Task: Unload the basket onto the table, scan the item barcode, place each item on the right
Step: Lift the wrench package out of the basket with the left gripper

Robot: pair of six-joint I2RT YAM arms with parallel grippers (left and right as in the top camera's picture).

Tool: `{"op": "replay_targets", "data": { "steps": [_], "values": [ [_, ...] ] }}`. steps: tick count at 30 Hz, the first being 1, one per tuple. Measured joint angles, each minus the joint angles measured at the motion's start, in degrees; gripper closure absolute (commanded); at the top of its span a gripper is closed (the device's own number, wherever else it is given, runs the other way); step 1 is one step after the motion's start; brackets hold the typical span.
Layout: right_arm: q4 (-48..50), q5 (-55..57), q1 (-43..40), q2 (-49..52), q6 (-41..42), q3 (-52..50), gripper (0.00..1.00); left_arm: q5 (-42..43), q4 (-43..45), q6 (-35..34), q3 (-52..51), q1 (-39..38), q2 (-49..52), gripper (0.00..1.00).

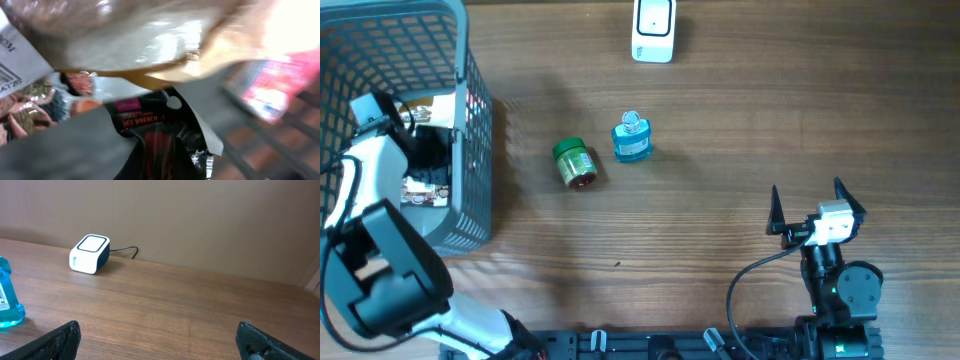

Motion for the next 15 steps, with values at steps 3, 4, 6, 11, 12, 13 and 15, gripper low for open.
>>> {"op": "replay_targets", "data": {
  "steps": [3,4,6,11,12,13,15],
  "values": [
    [0.0,0.0,0.0,0.0,0.0,0.0,0.00,1.2,0.0,0.0,2.1,0.8,-5.1,0.96],
    [0.0,0.0,0.0,0.0,0.0,0.0,0.00,1.3,-0.2,0.0,2.8,1.6,-6.9,0.96],
    [0.0,0.0,0.0,0.0,0.0,0.0,0.00,1.4,-0.8,0.0,3.3,3.1,-9.5,0.96],
    [0.0,0.0,0.0,0.0,0.0,0.0,0.00,2.1,-1.9,0.0,3.2,5.0,-13.5,0.96],
    [0.0,0.0,0.0,0.0,0.0,0.0,0.00,2.4,-1.9,0.0,3.2,4.9,-14.3,0.96],
    [0.0,0.0,0.0,0.0,0.0,0.0,0.00,3.1,-1.9,0.0,3.2,4.9,-16.4,0.96],
    [0.0,0.0,0.0,0.0,0.0,0.0,0.00,4.8,-1.9,0.0,3.2,4.9,-20.6,0.96]
  ]
}}
